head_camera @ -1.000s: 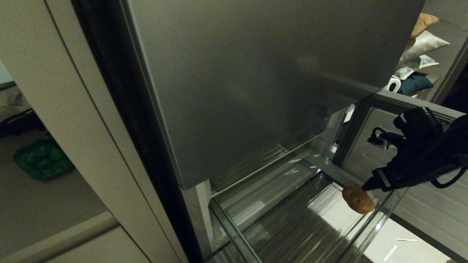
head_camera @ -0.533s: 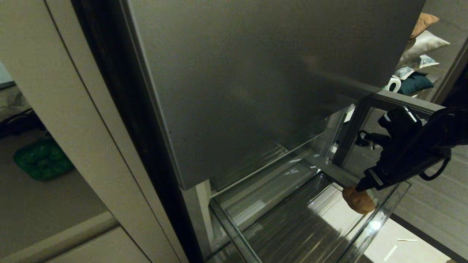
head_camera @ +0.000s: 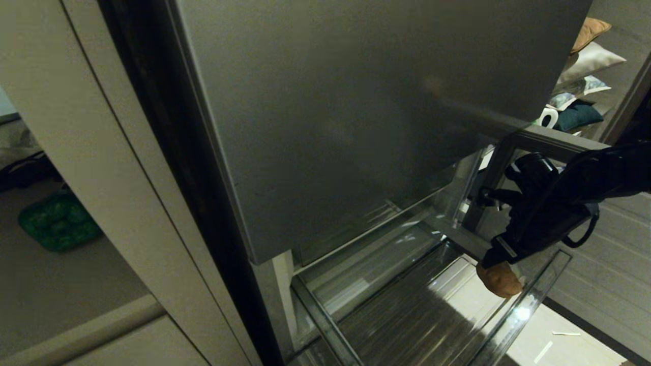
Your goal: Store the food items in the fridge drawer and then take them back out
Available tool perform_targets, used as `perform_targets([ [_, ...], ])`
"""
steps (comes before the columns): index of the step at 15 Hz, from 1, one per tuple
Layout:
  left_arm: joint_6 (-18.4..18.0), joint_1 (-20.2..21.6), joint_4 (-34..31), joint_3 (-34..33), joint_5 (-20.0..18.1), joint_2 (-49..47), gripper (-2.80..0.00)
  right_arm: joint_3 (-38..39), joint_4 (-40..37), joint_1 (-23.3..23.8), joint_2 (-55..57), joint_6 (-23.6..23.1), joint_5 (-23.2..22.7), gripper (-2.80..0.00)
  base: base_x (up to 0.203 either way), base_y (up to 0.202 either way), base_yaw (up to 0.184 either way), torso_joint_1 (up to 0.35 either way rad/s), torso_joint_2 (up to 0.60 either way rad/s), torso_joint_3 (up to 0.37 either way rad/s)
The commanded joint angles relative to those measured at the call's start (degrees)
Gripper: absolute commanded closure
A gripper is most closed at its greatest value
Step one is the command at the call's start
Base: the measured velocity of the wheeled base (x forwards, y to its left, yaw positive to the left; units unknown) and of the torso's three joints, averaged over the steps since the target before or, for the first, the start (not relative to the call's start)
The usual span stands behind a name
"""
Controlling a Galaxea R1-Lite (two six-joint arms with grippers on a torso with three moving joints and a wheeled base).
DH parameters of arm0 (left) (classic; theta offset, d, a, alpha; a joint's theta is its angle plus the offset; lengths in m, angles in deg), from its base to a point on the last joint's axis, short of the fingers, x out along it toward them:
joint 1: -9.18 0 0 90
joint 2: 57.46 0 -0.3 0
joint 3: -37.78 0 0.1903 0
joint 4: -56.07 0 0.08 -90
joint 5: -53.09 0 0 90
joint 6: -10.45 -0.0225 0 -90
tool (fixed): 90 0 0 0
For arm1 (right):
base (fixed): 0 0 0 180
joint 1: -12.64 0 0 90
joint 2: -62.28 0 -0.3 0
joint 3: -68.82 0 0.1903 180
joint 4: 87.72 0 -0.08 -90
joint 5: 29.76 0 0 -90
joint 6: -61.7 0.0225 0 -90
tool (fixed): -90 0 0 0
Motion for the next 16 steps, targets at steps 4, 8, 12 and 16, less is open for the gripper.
perform_targets([
  [4,0.02,0.0,0.02,0.0,0.01,-0.09,0.0,-1.09,-0.25,-0.52,3.43,-0.2,0.17,-2.8,0.0,0.0,0.0,0.0,0.0,0.0],
  [8,0.02,0.0,0.02,0.0,0.01,-0.09,0.0,-2.82,-0.91,-0.53,5.74,-0.12,0.17,-2.8,0.0,0.0,0.0,0.0,0.0,0.0],
  [12,0.02,0.0,0.02,0.0,0.01,-0.09,0.0,-2.9,-1.29,-0.61,6.73,-0.12,0.17,-2.8,0.0,0.0,0.0,0.0,0.0,0.0],
  [16,0.02,0.0,0.02,0.0,0.01,-0.09,0.0,-2.99,-1.48,-0.79,7.71,-0.12,0.15,-2.8,0.0,0.0,0.0,0.0,0.0,0.0],
])
